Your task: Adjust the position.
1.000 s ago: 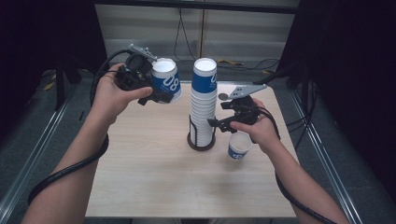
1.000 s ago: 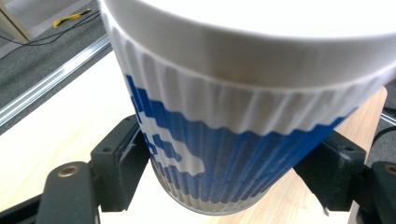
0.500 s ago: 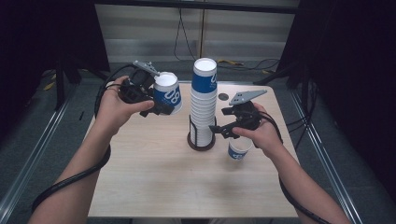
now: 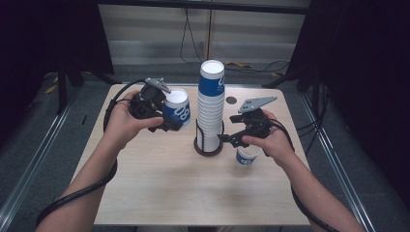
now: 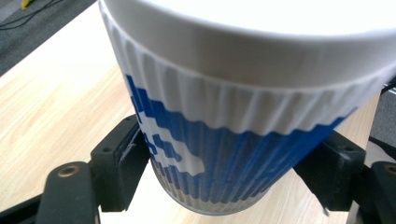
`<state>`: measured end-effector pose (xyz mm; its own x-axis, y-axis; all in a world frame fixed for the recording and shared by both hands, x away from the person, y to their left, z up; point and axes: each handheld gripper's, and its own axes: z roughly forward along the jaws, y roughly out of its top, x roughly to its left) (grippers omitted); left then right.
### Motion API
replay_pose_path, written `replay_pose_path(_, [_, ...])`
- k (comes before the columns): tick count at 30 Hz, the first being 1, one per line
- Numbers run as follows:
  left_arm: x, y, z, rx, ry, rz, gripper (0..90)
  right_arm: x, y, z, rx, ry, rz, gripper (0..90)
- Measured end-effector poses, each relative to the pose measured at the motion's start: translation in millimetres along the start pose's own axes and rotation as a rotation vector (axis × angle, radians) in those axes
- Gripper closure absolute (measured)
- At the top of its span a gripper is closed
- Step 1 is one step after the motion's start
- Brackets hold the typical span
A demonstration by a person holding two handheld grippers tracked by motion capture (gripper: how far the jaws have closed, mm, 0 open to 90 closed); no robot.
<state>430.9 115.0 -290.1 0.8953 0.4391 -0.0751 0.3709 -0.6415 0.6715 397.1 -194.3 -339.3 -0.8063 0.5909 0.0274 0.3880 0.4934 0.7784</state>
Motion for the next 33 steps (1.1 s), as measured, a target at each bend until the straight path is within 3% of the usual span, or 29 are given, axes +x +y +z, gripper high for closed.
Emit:
replay_pose_path(11, [-4.4, -12.1, 15.9, 0.059, -0.021, 0.032, 23.6, 5.2, 0.5, 1.7, 0.005, 0.029, -0.010, 16.6])
replay_pose_path(20, [-11.1, -19.0, 29.8, 0.091, -0.038, 0.035, 23.6, 10.4, 0.8, 4.5, 0.010, 0.049, -0.035, 16.6])
replay_pose_path(24, [-13.1, -20.5, 34.0, 0.124, -0.048, 0.065, 23.8, 10.7, -1.0, 4.3, 0.008, 0.055, -0.035, 16.6])
replay_pose_path(33, [-19.6, -23.4, 44.8, 0.153, -0.067, 0.083, 24.7, 13.4, -4.6, 4.7, 0.003, 0.067, -0.041, 16.6])
